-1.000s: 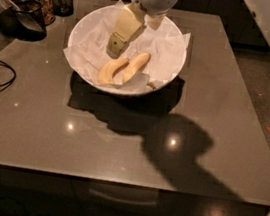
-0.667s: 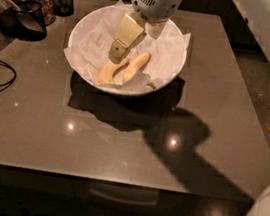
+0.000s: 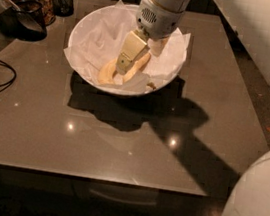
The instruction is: Pick banana from white bowl
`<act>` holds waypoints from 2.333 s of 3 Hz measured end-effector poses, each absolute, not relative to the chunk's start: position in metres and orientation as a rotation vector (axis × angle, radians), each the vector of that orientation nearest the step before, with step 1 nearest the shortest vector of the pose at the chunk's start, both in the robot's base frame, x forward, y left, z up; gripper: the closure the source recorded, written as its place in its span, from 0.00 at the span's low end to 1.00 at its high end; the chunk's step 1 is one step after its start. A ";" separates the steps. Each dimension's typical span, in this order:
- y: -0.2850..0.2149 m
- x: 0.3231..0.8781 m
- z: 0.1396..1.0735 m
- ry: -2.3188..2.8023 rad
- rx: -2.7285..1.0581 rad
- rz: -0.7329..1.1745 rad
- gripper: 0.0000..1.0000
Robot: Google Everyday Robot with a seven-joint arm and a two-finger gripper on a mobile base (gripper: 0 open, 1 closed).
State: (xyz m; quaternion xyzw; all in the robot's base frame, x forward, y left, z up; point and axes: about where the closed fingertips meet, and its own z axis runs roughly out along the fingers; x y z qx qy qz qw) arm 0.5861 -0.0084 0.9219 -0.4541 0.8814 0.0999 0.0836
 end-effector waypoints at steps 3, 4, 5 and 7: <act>-0.009 0.588 0.913 2.645 -1.359 0.288 0.26; -0.009 0.588 0.909 2.655 -1.359 0.283 0.29; -0.008 0.588 0.908 2.657 -1.363 0.277 0.41; -0.005 0.589 0.900 2.671 -1.377 0.250 0.42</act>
Offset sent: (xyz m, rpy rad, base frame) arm -0.0126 -0.0123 -0.0115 -0.0582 0.0583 0.0075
